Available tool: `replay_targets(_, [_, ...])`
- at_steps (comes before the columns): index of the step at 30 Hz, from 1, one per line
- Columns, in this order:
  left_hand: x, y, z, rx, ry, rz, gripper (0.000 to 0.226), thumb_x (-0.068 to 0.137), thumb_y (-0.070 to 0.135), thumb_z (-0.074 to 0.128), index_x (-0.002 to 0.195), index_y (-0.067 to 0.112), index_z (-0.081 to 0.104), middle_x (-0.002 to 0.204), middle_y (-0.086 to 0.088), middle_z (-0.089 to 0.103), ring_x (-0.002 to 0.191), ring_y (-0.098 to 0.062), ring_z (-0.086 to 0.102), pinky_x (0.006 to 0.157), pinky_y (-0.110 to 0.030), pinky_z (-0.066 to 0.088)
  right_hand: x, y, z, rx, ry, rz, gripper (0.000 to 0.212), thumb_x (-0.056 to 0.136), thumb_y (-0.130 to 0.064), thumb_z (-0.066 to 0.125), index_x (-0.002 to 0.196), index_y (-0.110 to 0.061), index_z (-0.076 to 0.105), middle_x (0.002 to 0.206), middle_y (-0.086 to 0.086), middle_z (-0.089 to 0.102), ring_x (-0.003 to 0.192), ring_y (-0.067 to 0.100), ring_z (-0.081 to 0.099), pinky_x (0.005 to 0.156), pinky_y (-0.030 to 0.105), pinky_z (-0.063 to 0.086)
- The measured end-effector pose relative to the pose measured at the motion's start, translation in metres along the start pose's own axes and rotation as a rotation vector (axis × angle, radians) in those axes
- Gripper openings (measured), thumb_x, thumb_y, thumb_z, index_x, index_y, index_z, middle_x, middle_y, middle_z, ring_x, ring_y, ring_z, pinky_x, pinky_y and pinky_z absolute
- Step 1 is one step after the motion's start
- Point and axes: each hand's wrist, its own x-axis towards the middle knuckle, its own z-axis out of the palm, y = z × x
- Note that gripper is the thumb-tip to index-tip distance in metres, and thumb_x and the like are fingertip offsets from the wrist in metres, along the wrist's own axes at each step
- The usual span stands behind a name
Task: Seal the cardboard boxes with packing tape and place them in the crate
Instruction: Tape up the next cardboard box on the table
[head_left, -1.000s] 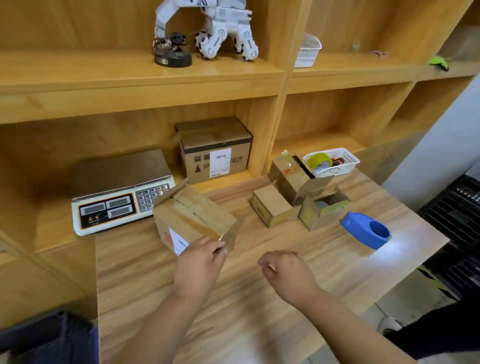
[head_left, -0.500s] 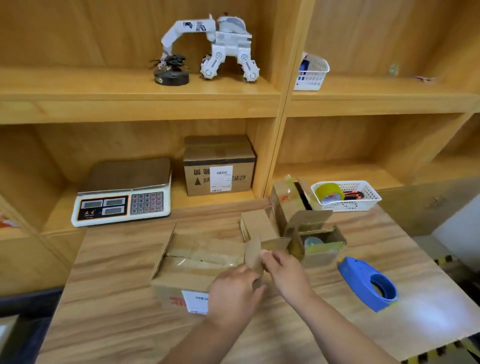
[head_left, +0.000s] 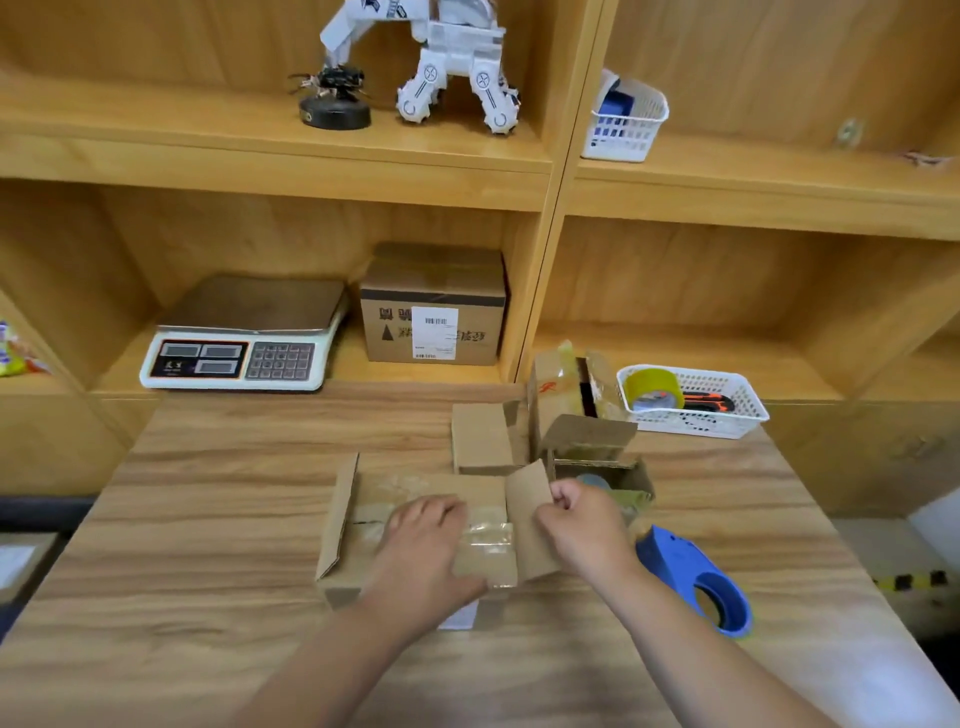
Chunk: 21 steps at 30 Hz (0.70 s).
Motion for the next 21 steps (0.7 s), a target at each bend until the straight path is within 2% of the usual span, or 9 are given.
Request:
replay_targets(2, [0.000, 0.002, 0.001, 0.032, -0.022, 0.028, 0.084, 0.073, 0.066, 0.053, 0.143, 0.026, 0.032, 0.150, 0.006, 0.028, 0.138, -0.012, 0.019, 0.113, -0.028, 0.010, 0.002, 0.002, -0.005, 0.006, -0.009, 0.009, 0.009, 0.076, -0.015, 0.058, 0.067, -0.014, 0.060, 0.059, 0.000, 0.059, 0.061, 0.019, 0.055, 0.056, 0.029, 0.039])
replay_targets(5, [-0.002, 0.008, -0.001, 0.053, -0.030, 0.053, 0.078, 0.075, 0.060, 0.058, 0.141, 0.026, 0.034, 0.149, 0.005, 0.028, 0.138, -0.013, 0.020, 0.113, -0.027, 0.011, 0.005, 0.003, -0.010, 0.000, -0.021, 0.015, 0.009, 0.076, -0.019, 0.059, 0.068, -0.023, 0.061, 0.064, -0.008, 0.062, 0.065, 0.011, 0.058, 0.055, 0.027, 0.041])
replay_targets(8, [-0.003, 0.017, -0.007, 0.096, 0.050, 0.060, 0.065, 0.076, 0.055, 0.062, 0.129, 0.025, 0.039, 0.136, 0.006, 0.042, 0.128, -0.015, 0.035, 0.106, -0.026, 0.020, 0.006, 0.000, -0.013, -0.043, -0.036, -0.014, 0.010, 0.076, -0.023, 0.058, 0.071, -0.033, 0.058, 0.066, -0.012, 0.063, 0.064, 0.005, 0.058, 0.050, 0.025, 0.036])
replay_targets(11, [-0.008, 0.025, -0.014, 0.178, 0.090, 0.102, 0.048, 0.080, 0.048, 0.061, 0.116, 0.023, 0.041, 0.120, 0.004, 0.050, 0.115, -0.019, 0.045, 0.098, -0.029, 0.027, 0.008, -0.002, -0.013, -0.070, -0.056, -0.045, 0.014, 0.076, -0.022, 0.057, 0.076, -0.036, 0.055, 0.069, -0.013, 0.063, 0.065, 0.006, 0.058, 0.050, 0.025, 0.036])
replay_targets(14, [-0.018, 0.030, -0.024, 0.166, 0.122, 0.140, 0.037, 0.079, 0.042, 0.064, 0.107, 0.021, 0.052, 0.107, 0.004, 0.058, 0.104, -0.019, 0.054, 0.093, -0.030, 0.038, 0.010, -0.003, -0.011, -0.119, -0.043, -0.075, 0.019, 0.080, -0.025, 0.056, 0.095, -0.037, 0.055, 0.075, -0.018, 0.058, 0.069, 0.002, 0.054, 0.052, 0.020, 0.036])
replay_targets(16, [-0.023, 0.031, -0.031, 0.103, 0.214, 0.146, 0.033, 0.068, 0.050, 0.072, 0.090, 0.026, 0.063, 0.088, 0.011, 0.063, 0.088, -0.013, 0.061, 0.079, -0.026, 0.049, 0.010, -0.002, -0.009, -0.128, -0.027, -0.089, 0.029, 0.084, -0.028, 0.056, 0.113, -0.032, 0.058, 0.080, -0.016, 0.057, 0.072, 0.004, 0.054, 0.054, 0.020, 0.036])
replay_targets(18, [-0.028, 0.030, -0.035, -0.025, 0.318, 0.137, 0.028, 0.071, 0.055, 0.064, 0.076, 0.027, 0.067, 0.075, 0.015, 0.063, 0.079, -0.008, 0.061, 0.071, -0.024, 0.051, 0.011, -0.001, -0.007, -0.108, -0.006, -0.102, 0.038, 0.086, -0.029, 0.055, 0.123, -0.025, 0.055, 0.087, -0.009, 0.063, 0.081, 0.011, 0.059, 0.060, 0.025, 0.039])
replay_targets(21, [-0.030, 0.032, -0.038, -0.178, 0.296, 0.031, 0.047, 0.086, 0.053, 0.038, 0.066, 0.021, 0.067, 0.071, 0.011, 0.063, 0.080, -0.012, 0.055, 0.073, -0.028, 0.046, 0.014, -0.002, -0.008, -0.059, 0.023, -0.125, 0.041, 0.087, -0.027, 0.057, 0.127, -0.021, 0.053, 0.083, -0.010, 0.061, 0.082, 0.014, 0.059, 0.062, 0.026, 0.039])
